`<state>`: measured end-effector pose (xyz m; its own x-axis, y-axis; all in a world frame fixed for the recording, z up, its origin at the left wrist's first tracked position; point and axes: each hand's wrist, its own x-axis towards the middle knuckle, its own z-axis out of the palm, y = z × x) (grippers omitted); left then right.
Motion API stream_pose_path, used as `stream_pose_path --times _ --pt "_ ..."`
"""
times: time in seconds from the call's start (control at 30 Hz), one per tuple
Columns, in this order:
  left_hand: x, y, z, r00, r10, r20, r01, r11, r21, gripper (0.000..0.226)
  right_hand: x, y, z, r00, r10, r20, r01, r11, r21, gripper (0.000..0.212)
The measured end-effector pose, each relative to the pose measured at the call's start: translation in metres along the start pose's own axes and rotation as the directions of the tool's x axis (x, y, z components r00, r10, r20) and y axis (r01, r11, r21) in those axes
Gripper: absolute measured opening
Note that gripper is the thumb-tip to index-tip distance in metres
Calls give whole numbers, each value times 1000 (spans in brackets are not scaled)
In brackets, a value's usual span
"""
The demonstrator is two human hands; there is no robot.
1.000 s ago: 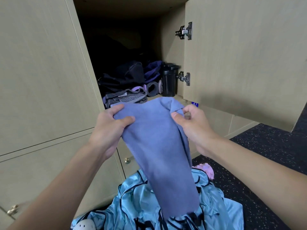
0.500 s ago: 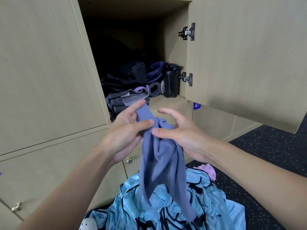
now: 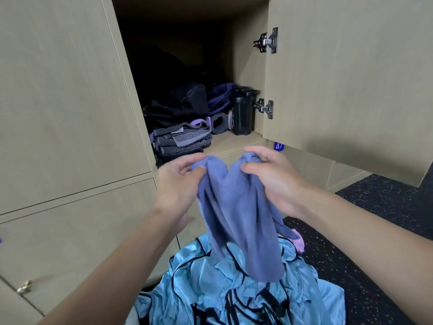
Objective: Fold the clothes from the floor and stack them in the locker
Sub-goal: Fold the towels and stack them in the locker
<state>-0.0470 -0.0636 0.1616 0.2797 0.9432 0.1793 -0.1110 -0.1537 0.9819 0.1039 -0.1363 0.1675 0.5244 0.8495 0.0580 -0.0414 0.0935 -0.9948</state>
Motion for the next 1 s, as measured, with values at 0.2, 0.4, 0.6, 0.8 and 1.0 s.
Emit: stream_pose_path --times 0.2,0.4,0.6,0.8,1.0 --pt "22 10 -25 983 -7 -184 -1 999 -47 34 8 -11 -29 989 62 -131 -55 997 57 32" --pt "23 16 -38 991 -16 -131 11 999 -43 40 14 -15 -45 990 52 -128 -27 981 192 25" --pt "27 12 -47 989 12 -149 10 989 147 17 19 -7 -58 957 -40 -287 3 992 -130 21" --pt "34 7 -58 979 105 -175 -40 940 339 21 24 -12 -70 966 31 -258 -12 997 75 20" --pt "35 11 -65 993 35 -111 -4 964 267 24 28 -10 -79 968 0 -252 22 996 83 17"
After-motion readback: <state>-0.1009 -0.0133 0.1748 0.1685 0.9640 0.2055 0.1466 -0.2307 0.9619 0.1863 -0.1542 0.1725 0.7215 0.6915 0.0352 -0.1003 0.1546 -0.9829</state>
